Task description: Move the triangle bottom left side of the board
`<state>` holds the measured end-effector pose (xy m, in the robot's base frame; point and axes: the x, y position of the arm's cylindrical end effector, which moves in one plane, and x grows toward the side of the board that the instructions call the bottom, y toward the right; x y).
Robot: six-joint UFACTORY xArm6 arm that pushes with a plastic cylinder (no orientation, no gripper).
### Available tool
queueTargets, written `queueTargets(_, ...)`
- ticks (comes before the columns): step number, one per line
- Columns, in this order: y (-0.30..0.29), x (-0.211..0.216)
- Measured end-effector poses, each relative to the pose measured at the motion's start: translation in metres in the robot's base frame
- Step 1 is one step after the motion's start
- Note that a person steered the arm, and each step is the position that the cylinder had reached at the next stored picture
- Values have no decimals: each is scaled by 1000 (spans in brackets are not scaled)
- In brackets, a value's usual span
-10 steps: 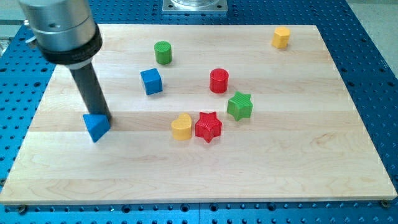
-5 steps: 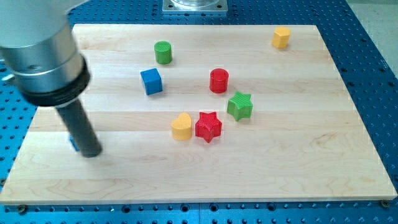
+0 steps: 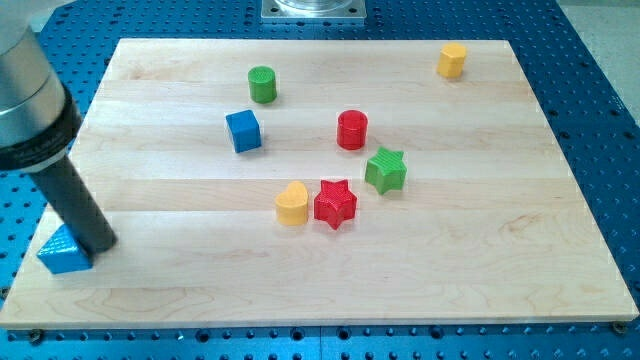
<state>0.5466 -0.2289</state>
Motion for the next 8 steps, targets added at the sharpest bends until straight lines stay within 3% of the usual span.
queueTargets(1,17,-11)
queueTargets(2,48,-59)
queueTargets(3,34,-67)
queueTargets(5,1,-38)
queueTargets(8,14,-49)
